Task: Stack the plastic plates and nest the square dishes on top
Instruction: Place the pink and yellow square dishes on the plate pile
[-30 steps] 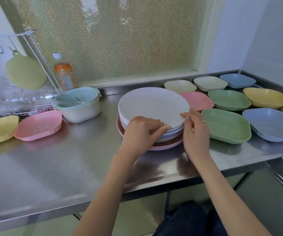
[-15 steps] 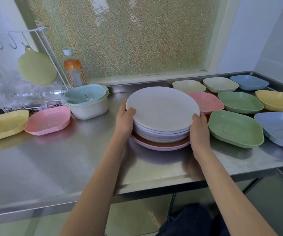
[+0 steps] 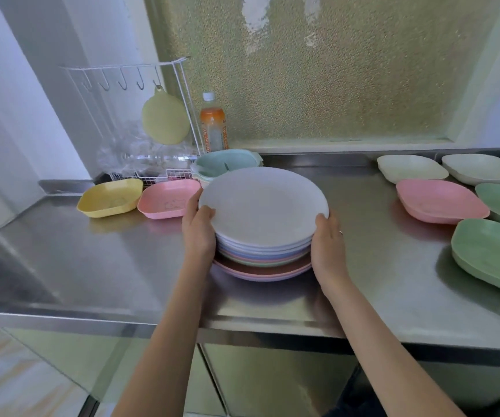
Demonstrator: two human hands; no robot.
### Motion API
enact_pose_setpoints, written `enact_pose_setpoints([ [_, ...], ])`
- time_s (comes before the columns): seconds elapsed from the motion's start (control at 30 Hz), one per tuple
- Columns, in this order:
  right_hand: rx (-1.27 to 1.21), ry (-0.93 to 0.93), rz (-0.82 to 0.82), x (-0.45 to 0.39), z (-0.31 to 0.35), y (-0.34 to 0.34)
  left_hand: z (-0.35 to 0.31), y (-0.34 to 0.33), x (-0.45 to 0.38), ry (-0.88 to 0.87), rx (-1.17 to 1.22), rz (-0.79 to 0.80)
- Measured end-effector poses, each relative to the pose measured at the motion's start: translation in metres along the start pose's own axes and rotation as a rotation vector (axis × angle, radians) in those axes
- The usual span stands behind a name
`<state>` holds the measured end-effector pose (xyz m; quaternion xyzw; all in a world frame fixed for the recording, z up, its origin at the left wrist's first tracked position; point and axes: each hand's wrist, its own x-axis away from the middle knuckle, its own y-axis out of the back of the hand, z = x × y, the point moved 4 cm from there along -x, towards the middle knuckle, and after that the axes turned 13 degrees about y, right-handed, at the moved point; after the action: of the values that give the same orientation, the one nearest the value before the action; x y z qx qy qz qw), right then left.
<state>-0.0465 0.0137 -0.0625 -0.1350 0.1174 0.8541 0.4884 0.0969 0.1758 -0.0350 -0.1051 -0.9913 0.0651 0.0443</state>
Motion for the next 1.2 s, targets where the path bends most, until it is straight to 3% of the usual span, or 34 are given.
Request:
enact_pose_setpoints([
  [0.37,-0.002,0.16,-0.047,0.015,0.01,-0.011,-0.002,0.014,-0.006,-0.086,-0.057,0.002],
  [0.5,-0.044,0.114,-0.086,0.017,0.009,-0.006,0.003,0.045,-0.04,-0.132,-0.423,-0.18],
  [0.6,-0.07,0.079,-0.098,0.018,0.01,-0.005,0.016,0.065,-0.076,-0.127,-1.039,-0.152],
  [0.67,-0.057,0.077,-0.083,0.019,0.011,-0.005,0.023,0.071,-0.087,-0.097,-1.189,-0.154],
  [0.87,-0.056,0.08,-0.074,0.017,0.009,-0.006,0.013,0.071,-0.086,-0.27,-1.067,-0.382],
  [1.07,-0.056,0.065,-0.058,0.018,0.008,-0.005,-0.008,0.058,-0.053,-0.503,-0.967,-0.463],
  [1.2,-0.054,0.067,-0.037,0.02,0.009,-0.003,-0.011,0.054,-0.043,-0.47,-0.937,-0.51],
])
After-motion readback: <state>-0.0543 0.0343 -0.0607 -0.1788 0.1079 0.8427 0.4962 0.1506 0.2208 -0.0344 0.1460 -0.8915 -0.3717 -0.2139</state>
